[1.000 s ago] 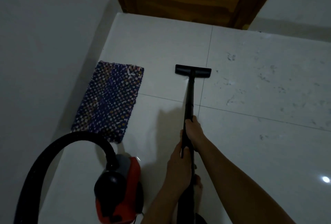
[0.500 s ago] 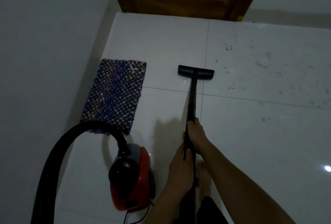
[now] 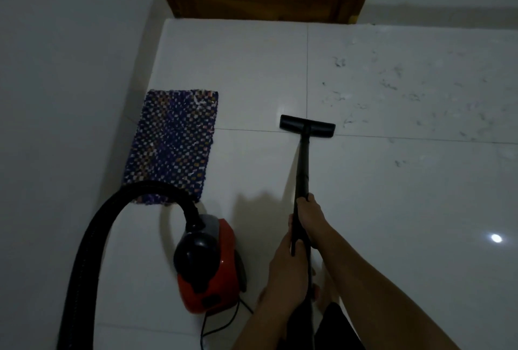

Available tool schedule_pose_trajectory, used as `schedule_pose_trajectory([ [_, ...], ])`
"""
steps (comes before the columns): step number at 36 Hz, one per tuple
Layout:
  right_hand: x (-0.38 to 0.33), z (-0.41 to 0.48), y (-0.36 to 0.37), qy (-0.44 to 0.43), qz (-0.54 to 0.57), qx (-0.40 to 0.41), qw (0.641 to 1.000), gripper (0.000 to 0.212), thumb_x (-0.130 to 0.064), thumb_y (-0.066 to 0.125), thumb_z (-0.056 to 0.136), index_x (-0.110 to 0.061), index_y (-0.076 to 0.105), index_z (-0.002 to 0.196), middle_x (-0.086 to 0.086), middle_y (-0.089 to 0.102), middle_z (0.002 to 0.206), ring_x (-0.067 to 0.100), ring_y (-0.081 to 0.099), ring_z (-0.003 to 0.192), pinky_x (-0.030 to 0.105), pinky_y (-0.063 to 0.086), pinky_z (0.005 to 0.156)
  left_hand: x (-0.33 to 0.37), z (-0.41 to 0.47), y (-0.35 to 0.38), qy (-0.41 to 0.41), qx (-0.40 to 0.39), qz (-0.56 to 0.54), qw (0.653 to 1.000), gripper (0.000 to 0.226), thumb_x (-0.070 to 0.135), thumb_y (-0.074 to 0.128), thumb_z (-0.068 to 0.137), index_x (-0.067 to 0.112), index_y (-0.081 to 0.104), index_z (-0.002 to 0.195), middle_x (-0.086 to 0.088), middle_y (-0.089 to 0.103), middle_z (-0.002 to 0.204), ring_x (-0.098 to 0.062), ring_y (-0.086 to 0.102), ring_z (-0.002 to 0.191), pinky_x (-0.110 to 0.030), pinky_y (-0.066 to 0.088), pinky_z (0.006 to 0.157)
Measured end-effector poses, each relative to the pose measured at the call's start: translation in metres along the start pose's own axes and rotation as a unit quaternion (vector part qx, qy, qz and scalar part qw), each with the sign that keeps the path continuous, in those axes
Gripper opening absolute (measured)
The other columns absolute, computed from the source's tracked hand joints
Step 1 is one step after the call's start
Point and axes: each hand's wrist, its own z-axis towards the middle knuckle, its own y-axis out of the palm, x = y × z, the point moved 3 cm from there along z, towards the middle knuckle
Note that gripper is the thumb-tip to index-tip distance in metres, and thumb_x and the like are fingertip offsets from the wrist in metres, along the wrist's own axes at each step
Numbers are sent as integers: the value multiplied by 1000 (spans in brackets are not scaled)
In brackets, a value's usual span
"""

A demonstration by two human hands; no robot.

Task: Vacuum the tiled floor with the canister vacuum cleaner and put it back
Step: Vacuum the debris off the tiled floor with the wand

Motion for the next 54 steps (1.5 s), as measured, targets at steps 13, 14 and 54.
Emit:
schedule_pose_trajectory([
  [13,25,6,-62,21,33,38,999,27,-13,33,102,-11,44,127,14,49,65,23,47,49,29,43,45,-5,-10,54,31,-15,-9,999,42,28,26,102,27,32,144,5,61,98,10,61,59,-5,46,49],
  [14,23,10,-67,21,35,37,999,27,-13,33,101,-11,43,127,14,49,65,23,47,49,29,43,45,-1,-8,59,33,-24,-11,999,42,26,26,103,24,32,144,13,56,88,16,56,51,-3,41,43],
  [54,-217,221,-160,-4,-6,-7,1000,45,-18,34,102,-30,28,144,9,47,62,19,47,45,26,43,40,217,202,171,-3,-21,-41,999,41,35,27,101,33,32,142,-7,51,68,-11,46,36,-19,41,34],
])
